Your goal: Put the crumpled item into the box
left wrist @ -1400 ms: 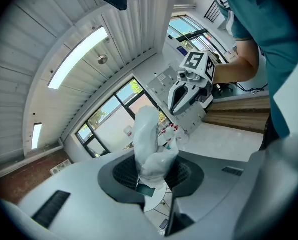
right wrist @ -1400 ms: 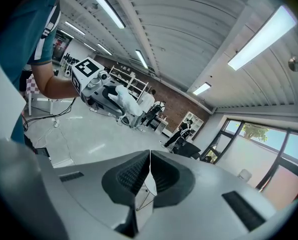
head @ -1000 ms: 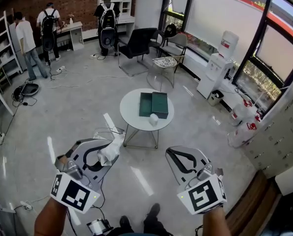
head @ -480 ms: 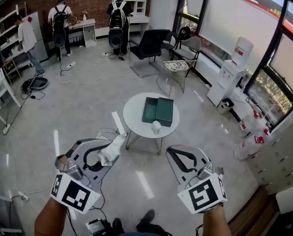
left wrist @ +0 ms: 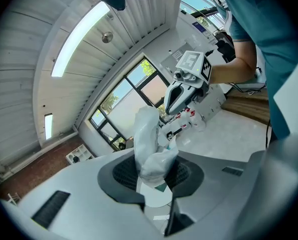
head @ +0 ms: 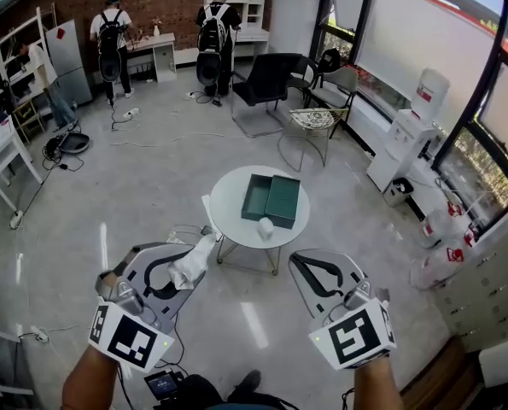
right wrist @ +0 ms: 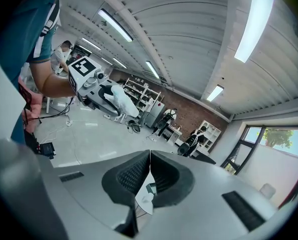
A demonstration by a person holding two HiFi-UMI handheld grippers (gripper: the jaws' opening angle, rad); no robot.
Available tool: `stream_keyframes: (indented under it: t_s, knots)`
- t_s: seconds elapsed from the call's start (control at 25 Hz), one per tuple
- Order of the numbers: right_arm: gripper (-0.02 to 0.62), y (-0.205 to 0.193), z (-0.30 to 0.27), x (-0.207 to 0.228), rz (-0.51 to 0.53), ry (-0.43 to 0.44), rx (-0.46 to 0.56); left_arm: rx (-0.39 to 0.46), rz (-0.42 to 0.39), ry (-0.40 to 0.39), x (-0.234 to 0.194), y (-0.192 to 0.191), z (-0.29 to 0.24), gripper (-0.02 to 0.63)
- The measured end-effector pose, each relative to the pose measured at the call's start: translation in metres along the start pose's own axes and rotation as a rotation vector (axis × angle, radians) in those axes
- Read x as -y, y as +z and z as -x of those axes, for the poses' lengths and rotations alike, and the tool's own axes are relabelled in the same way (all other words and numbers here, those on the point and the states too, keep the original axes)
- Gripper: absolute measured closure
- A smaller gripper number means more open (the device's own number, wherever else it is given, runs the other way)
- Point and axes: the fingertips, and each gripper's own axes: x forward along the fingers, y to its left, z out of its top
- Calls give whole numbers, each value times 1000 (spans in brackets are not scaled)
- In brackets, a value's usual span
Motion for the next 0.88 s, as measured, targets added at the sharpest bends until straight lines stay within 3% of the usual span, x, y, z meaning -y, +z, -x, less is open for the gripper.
stream_keyframes:
  t_s: [0.36, 0.88]
  knots:
    - [557, -37, -5, 39, -46, -62, -59, 52, -12, -67, -11, 0, -62, 489]
    - [557, -30, -72, 85, -108, -208, -164, 187, -50, -201, -85, -41, -120, 489]
